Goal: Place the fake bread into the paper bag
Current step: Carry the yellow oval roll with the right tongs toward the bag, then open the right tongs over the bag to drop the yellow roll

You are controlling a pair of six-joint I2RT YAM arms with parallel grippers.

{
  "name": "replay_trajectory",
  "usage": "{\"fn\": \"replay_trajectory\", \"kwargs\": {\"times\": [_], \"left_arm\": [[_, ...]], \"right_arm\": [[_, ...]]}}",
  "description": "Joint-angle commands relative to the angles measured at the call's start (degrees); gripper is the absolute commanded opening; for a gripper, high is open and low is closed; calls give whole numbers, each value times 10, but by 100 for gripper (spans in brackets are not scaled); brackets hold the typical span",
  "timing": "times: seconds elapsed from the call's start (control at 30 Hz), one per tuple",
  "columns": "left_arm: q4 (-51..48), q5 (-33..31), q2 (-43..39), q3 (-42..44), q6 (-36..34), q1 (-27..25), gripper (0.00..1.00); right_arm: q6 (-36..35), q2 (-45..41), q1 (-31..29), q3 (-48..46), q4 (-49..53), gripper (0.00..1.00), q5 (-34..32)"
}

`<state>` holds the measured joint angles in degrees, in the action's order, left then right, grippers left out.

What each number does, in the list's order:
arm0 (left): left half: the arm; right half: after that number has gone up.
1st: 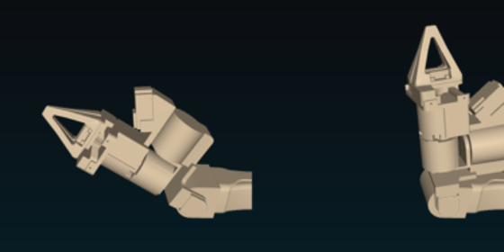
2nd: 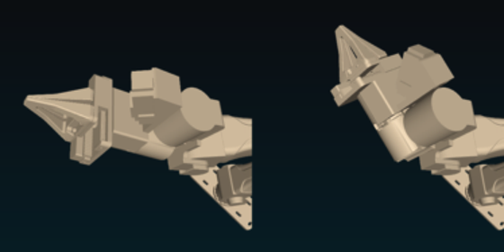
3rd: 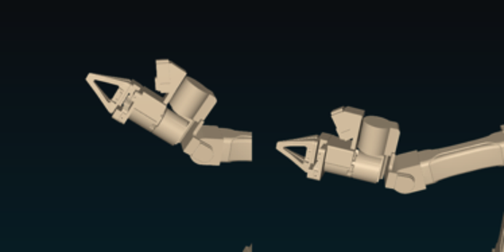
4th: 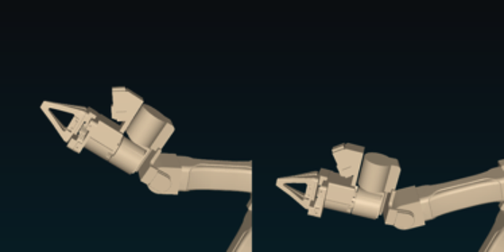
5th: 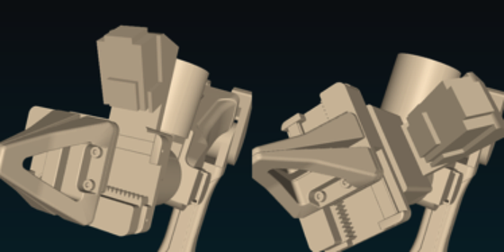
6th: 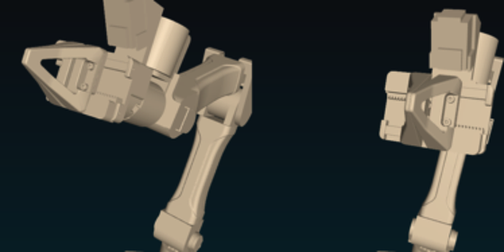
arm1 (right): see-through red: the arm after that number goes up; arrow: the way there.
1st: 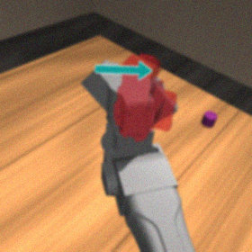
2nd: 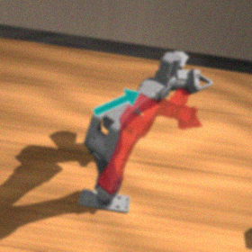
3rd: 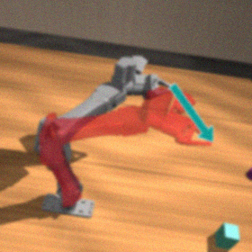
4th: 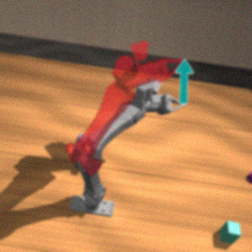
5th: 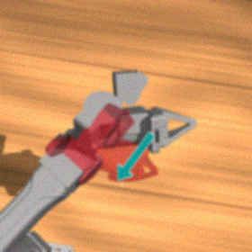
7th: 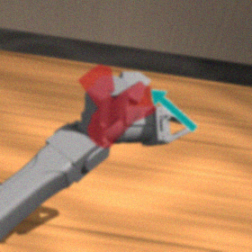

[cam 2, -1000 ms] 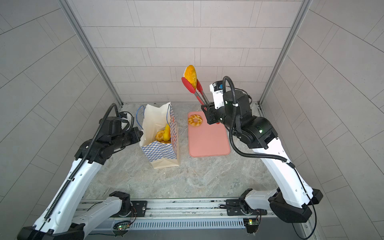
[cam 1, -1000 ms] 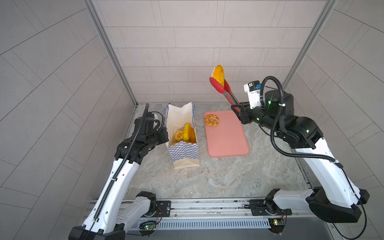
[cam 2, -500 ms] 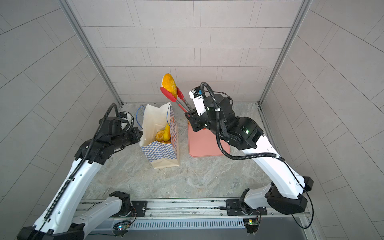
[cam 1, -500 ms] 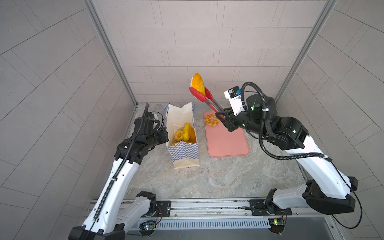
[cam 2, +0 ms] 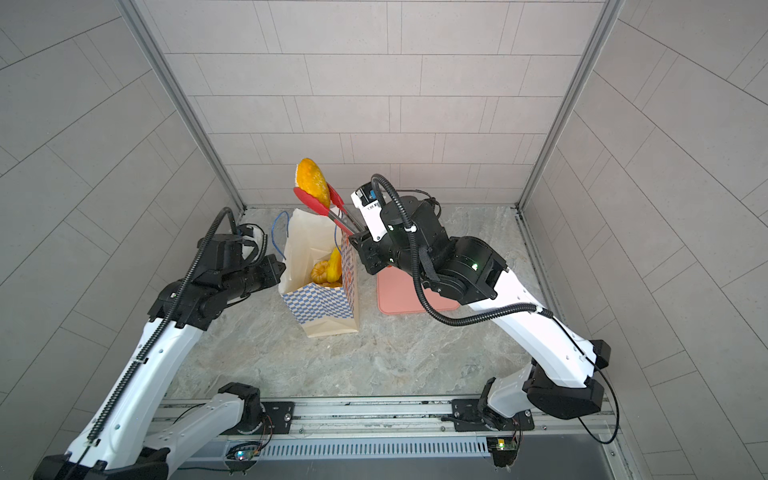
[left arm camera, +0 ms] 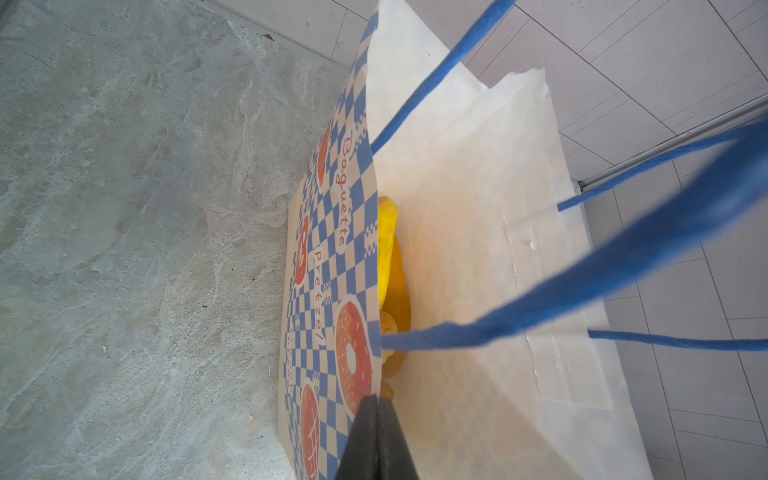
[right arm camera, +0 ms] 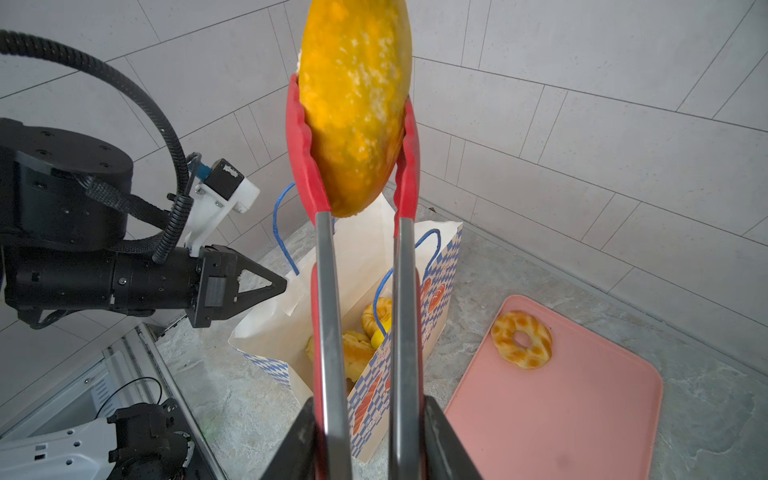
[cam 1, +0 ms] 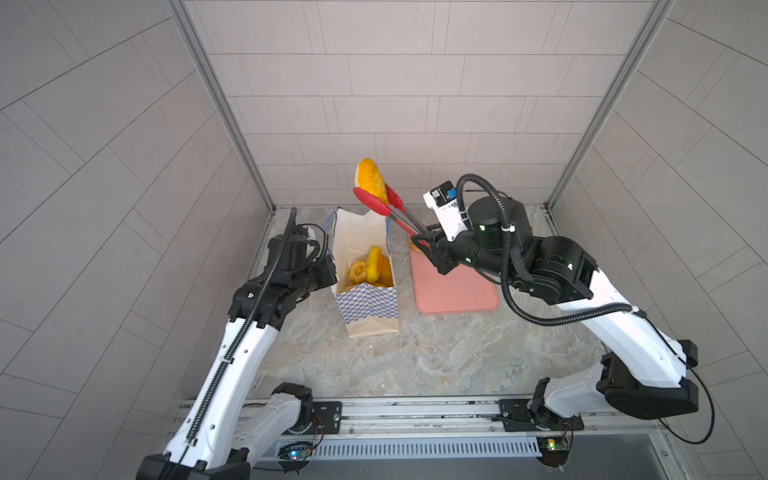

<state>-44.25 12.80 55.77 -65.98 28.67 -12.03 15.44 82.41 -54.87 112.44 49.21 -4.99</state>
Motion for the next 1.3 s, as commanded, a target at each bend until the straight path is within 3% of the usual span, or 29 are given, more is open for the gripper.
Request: {"fn": "replay_trajectory", "kwargs": {"times": [0.0,0.57,1.27], "left_arm": [[0,-1,-14,1,2,-1,5],[-1,-2,-18,-1,2,-1,5],[-2,-1,-21,-1,3,-1,5]], "right_arm": [[-9,4,-14,17,-8,36,-29],[-13,22,-48,3,32,36,-60],[8,-15,-92,-88,55,37,-92]]}}
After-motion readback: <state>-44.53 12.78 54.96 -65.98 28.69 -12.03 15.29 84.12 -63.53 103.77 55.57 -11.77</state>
